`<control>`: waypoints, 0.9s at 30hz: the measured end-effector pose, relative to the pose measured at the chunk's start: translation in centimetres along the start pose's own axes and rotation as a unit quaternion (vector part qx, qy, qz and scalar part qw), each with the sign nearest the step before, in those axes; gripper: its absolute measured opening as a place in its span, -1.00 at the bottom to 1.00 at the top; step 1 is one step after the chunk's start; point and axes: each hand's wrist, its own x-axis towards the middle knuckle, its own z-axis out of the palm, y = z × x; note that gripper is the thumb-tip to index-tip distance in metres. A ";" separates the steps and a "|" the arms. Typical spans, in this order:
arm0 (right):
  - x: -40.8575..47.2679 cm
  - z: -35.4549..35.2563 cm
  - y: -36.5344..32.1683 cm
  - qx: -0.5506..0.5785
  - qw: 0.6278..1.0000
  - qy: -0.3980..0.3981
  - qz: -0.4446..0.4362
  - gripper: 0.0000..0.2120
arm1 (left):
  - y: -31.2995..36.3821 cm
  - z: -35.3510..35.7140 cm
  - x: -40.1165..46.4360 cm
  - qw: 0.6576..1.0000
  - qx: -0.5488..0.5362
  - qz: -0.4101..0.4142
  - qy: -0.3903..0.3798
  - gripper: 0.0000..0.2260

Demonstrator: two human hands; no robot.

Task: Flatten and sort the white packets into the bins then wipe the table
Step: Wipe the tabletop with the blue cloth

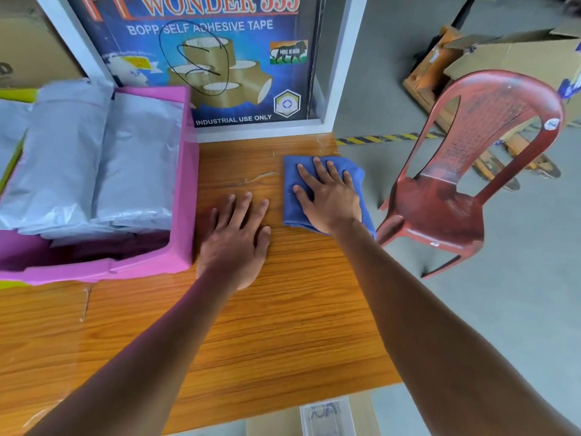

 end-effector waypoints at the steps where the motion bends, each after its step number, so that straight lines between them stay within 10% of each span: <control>1: 1.0 -0.1 -0.1 -0.004 1.000 -0.007 0.006 -0.39 | 0.0 0.0 0.1 1.000 -0.003 -0.001 -0.001 -0.46; 9: -9.8 0.9 -0.7 0.002 1.000 0.015 0.002 -0.38 | 0.4 0.0 -0.1 1.000 0.000 -0.004 -0.001 -0.46; 18: 5.9 -0.5 1.2 0.006 0.999 -0.017 0.031 -0.36 | 0.2 0.1 0.3 1.000 0.001 0.000 0.005 -0.45; 27: -0.3 0.1 0.3 -0.008 1.000 0.007 0.012 -0.33 | 0.4 -0.3 0.0 1.000 0.005 -0.002 0.000 -0.45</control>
